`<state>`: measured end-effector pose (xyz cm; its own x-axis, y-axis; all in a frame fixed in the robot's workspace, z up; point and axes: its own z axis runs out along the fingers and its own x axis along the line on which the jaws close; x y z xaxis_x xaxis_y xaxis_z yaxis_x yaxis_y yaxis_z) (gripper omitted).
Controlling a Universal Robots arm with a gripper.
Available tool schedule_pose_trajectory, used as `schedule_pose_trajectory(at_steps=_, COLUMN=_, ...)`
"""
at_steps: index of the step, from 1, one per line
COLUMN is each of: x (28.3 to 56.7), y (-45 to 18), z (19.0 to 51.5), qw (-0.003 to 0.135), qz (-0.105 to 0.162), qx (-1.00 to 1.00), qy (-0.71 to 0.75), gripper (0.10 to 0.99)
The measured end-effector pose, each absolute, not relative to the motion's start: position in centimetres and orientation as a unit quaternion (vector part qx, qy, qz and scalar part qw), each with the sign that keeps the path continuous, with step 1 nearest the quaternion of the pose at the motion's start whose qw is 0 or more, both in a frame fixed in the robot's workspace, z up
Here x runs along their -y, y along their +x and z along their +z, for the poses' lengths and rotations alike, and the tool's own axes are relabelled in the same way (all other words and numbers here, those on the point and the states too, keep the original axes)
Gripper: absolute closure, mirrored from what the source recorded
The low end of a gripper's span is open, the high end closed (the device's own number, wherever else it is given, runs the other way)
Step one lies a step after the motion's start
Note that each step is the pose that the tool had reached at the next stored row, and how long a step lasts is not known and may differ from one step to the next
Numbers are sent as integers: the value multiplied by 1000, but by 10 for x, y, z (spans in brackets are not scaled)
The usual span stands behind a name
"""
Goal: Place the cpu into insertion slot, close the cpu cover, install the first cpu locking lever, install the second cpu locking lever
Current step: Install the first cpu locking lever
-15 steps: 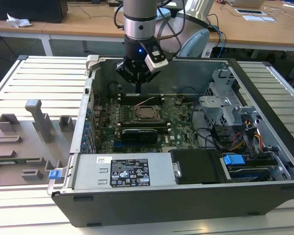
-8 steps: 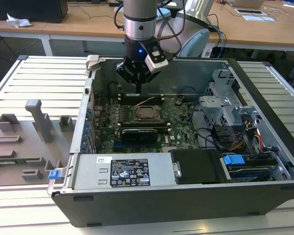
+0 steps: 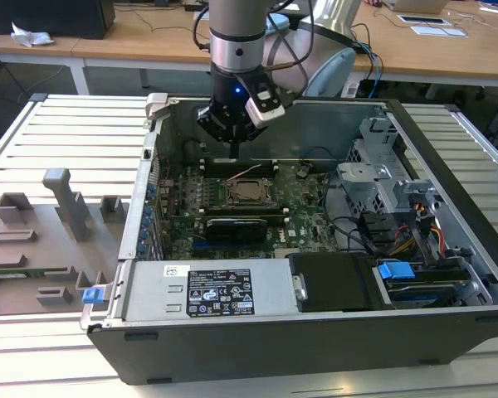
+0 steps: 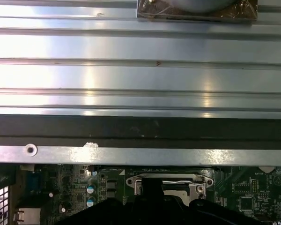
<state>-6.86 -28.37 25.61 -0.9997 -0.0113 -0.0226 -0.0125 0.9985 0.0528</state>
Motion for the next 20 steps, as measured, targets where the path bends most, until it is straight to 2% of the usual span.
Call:
schedule_pose_trajectory(at_steps=4, x=295, y=-69, z=255, qw=11, qz=55, qx=-998, qy=-6, gripper=980)
schedule_pose_trajectory(at_steps=20, x=296, y=-69, z=236, qw=10, qz=56, qx=-998, qy=-5, gripper=980)
